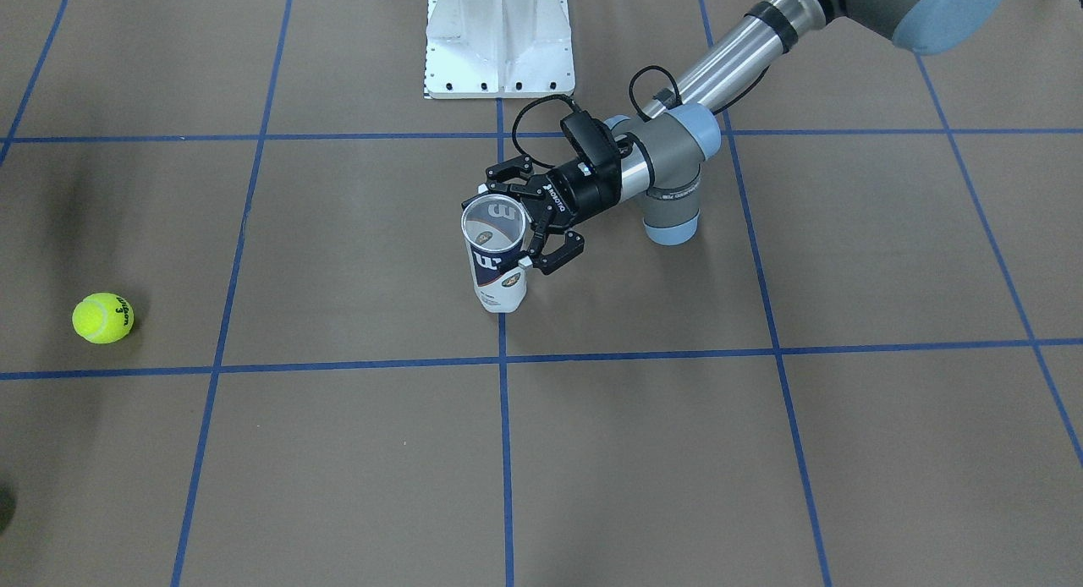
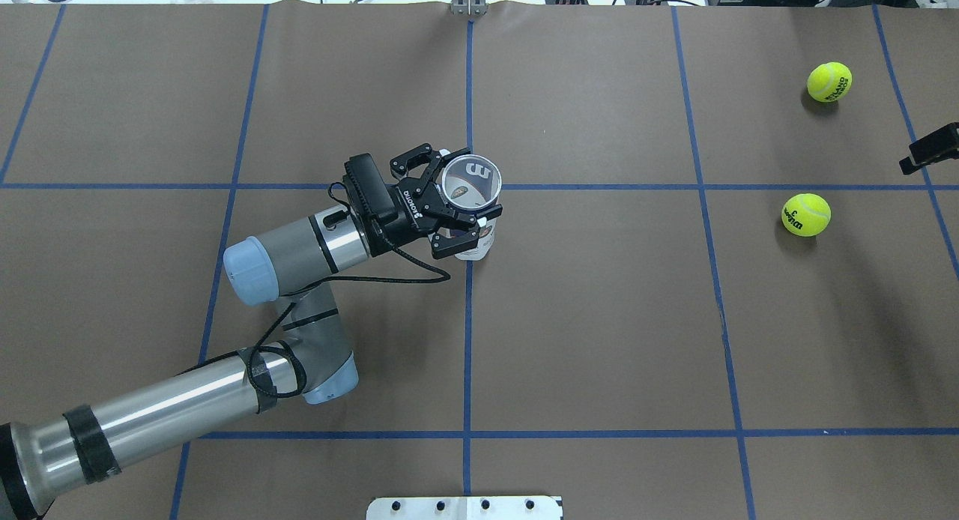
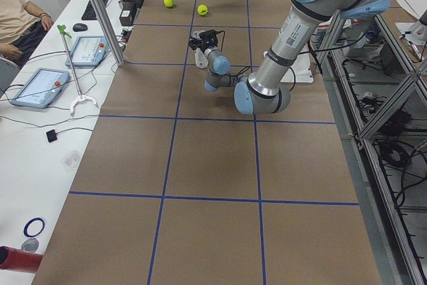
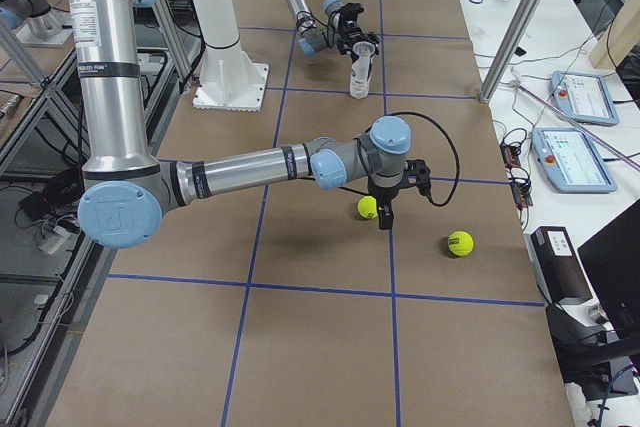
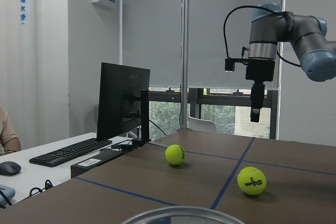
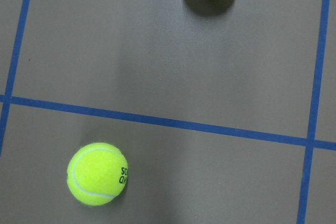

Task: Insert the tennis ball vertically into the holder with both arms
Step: 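Hold the upright tube with the left gripper while the right arm moves in, then lower the right gripper onto the nearer tennis ball and grasp it, then carry the ball with the right gripper above the held tube, then open the right gripper to drop the ball into the tube, then move the right gripper to the farther tennis ball and grasp it, then carry the second ball with the right gripper above the tube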

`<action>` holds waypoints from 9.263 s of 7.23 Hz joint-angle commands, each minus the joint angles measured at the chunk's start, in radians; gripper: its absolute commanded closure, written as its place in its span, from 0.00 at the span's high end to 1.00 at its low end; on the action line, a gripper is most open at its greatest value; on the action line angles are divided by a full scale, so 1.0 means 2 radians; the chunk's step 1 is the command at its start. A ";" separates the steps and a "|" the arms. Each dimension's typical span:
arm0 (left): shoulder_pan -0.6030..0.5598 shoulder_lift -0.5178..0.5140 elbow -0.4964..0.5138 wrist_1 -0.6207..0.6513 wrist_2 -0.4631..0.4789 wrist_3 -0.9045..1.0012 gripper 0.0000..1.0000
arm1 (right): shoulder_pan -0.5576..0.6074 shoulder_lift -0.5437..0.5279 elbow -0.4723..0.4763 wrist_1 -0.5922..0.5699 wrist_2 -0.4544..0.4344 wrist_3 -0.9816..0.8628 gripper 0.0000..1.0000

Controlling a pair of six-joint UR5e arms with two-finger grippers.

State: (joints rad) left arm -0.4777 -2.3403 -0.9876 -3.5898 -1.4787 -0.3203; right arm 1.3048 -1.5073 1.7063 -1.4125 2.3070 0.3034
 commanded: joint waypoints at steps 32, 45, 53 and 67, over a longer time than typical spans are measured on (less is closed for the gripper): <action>0.001 0.001 0.000 0.002 0.000 0.008 0.99 | -0.310 0.473 -0.026 -0.235 -0.187 0.533 0.31; 0.000 0.001 0.000 0.002 0.000 0.009 0.99 | -0.201 0.369 0.008 -0.244 -0.140 0.273 0.99; -0.001 0.001 -0.004 0.002 0.000 0.008 0.99 | -0.033 0.316 -0.399 0.138 -0.088 0.019 0.99; -0.001 0.002 -0.006 0.002 0.000 0.009 0.99 | -0.056 0.320 -0.452 0.171 -0.187 0.042 0.00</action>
State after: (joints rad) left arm -0.4801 -2.3363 -1.0002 -3.5865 -1.4788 -0.3028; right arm 1.1840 -0.8745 0.7232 -1.0046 1.8863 0.3286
